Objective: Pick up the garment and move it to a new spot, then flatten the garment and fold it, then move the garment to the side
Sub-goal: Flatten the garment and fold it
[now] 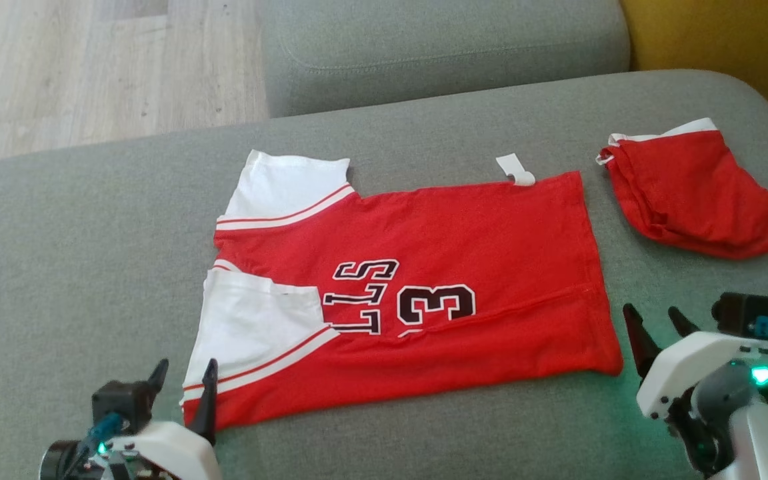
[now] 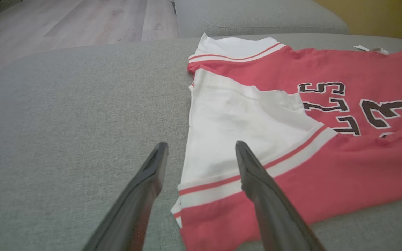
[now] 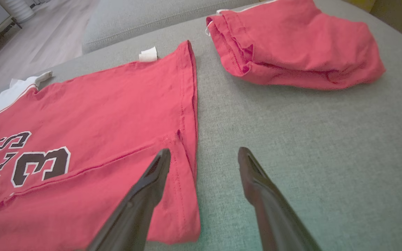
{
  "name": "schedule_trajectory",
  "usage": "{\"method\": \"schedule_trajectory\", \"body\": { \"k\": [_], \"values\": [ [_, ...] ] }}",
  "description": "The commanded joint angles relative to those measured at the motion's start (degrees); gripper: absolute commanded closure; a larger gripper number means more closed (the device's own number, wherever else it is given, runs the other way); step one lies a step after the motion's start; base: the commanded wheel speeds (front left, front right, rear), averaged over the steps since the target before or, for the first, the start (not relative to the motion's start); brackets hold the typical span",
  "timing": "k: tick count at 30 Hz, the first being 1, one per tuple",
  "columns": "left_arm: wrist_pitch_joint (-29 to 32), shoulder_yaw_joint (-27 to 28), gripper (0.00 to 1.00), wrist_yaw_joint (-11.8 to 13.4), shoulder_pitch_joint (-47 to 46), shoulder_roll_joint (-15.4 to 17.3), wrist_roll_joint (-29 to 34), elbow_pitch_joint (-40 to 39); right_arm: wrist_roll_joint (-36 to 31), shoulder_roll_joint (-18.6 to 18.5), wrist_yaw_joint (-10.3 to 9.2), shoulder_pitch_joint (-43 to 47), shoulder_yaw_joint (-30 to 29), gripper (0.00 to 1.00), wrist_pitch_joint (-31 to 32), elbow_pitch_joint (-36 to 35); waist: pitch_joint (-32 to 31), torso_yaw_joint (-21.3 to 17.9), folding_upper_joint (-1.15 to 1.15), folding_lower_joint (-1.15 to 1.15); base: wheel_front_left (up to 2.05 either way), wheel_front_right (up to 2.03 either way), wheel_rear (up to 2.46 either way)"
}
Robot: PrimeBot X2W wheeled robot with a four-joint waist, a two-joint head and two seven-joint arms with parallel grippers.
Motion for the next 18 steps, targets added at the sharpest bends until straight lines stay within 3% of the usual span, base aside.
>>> {"method": "schedule_trajectory", "body": {
  "k": [1, 11, 18],
  "values": [
    [-0.4, 3.0, 0.0, 0.5, -3.5, 1.6, 0.2, -2.0, -0.7, -0.2, 0.21, -2.5, 0.9, 0.0, -0.9, -2.7, 0.3, -0.1, 0.0, 0.0, 0.0, 0.0, 0.0],
    [-5.9, 6.4, 0.0, -1.1, -13.6, 3.7, 1.0, -4.7, -1.4, 0.4, 0.21, -11.1, 1.1, 0.0, -9.1, -6.2, 4.6, -2.5, 0.0, 0.0, 0.0, 0.0, 0.0],
    [-0.5, 5.2, 0.0, -7.2, -27.8, 7.0, 1.1, -1.0, -1.9, -0.3, 0.21, -18.9, 3.7, 0.0, -12.4, -4.9, 10.5, -5.6, 0.0, 0.0, 0.0, 0.0, 0.0]
  ]
}}
